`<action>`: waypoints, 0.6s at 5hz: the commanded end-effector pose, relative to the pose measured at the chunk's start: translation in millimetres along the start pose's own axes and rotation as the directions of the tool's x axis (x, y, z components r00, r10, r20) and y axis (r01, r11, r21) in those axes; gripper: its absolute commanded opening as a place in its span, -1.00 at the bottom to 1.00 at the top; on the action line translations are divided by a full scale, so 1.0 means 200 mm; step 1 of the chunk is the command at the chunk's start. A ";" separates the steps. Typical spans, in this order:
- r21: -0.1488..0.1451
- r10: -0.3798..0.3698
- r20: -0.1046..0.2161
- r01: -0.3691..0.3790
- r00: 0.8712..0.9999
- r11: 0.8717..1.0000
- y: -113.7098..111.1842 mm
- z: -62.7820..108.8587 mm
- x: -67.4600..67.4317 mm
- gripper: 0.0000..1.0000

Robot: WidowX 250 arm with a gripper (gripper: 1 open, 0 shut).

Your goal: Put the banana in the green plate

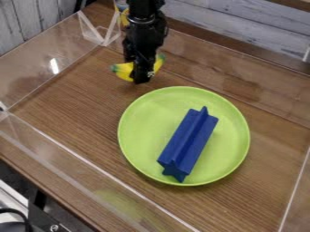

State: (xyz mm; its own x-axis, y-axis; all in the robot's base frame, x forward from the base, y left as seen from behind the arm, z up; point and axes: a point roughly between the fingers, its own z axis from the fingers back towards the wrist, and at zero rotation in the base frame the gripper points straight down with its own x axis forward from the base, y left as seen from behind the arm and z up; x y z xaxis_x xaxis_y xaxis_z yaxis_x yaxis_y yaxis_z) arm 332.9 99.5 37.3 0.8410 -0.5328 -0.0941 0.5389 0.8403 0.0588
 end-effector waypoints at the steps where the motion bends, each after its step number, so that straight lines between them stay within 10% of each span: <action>1: 0.071 -0.012 0.058 0.007 0.998 0.997 0.03 0.13 0.05 -1.00; 3: 0.084 -0.031 0.065 0.026 0.997 0.996 0.02 0.14 0.07 -1.00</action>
State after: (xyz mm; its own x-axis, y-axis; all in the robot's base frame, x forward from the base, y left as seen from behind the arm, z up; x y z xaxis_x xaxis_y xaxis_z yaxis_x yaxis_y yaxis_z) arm 337.2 93.7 37.3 0.8275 -0.5546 -0.0876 0.5606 0.8248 0.0736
